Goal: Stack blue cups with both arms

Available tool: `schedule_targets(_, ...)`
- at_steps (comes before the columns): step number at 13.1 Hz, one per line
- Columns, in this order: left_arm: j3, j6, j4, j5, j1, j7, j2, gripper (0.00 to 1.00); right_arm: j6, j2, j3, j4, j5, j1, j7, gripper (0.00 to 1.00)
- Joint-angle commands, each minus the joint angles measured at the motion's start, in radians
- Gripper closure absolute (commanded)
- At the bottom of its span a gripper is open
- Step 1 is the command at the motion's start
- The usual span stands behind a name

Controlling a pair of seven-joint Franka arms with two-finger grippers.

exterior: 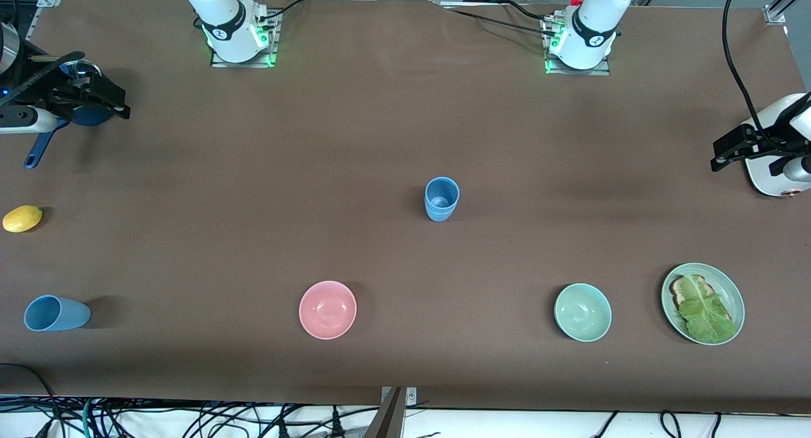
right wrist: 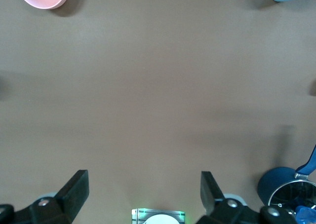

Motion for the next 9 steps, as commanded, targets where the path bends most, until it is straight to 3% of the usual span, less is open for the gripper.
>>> schedule_targets(1, -0.035, -0.014, -0.001, -0.018, 0.014, -0.018, -0.012, 0.01, -0.003, -0.010, 0.010, -0.012, 0.008, -0.012, -0.009, 0.00)
schedule_targets(9, -0.030, -0.023, 0.005, -0.018, 0.017, -0.017, -0.014, 0.00, -0.003, -0.001, 0.013, -0.003, 0.010, -0.010, -0.004, 0.00)
